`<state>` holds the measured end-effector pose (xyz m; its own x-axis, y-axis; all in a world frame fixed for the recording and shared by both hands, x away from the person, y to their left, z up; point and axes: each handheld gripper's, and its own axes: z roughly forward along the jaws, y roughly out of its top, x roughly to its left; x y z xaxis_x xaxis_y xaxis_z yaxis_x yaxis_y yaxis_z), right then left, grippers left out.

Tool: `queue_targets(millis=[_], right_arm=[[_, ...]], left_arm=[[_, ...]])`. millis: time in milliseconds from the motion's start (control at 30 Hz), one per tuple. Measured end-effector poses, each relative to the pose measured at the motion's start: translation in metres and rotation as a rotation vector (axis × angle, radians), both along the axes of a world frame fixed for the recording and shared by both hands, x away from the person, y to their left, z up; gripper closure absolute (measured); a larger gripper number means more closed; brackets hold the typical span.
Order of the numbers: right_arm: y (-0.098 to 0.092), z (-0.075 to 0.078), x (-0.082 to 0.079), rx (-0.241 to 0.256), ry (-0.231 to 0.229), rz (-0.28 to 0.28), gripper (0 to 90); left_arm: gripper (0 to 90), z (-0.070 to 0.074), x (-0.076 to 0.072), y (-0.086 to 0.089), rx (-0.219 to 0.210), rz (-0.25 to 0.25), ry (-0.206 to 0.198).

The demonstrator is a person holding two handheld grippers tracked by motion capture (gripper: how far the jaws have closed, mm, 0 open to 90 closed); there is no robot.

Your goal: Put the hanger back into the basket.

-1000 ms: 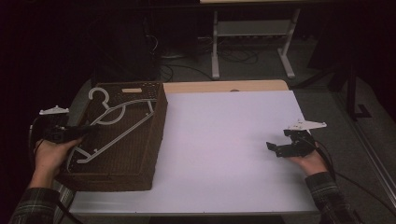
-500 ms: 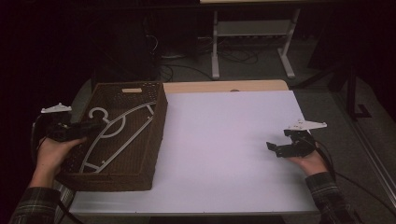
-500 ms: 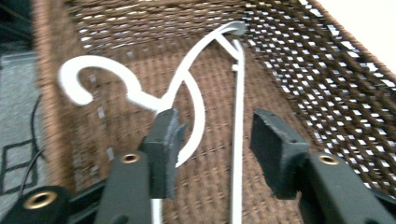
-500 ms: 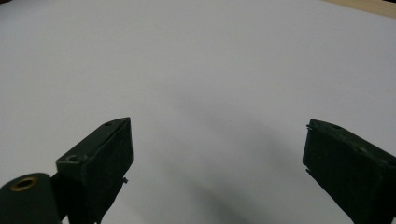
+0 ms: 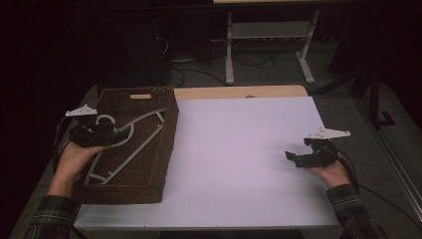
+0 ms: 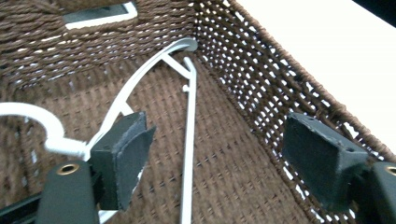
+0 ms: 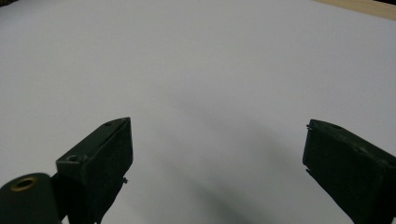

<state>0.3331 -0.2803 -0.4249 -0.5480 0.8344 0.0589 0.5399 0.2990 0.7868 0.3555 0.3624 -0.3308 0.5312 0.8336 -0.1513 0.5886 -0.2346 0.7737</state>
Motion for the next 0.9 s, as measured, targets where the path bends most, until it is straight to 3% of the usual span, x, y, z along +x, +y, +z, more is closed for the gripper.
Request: queue_targets(millis=[333, 900], right_arm=[[0.000, 0.000, 0.000, -0.001, 0.000, 0.001, 7.9], [-0.001, 0.001, 0.001, 0.011, -0.006, 0.003, 7.8]], left_arm=[[20.7, 0.014, -0.003, -0.037, 0.017, -0.056, -0.049], [20.6, 0.026, 0.006, -0.107, 0.024, -0.165, -0.084]])
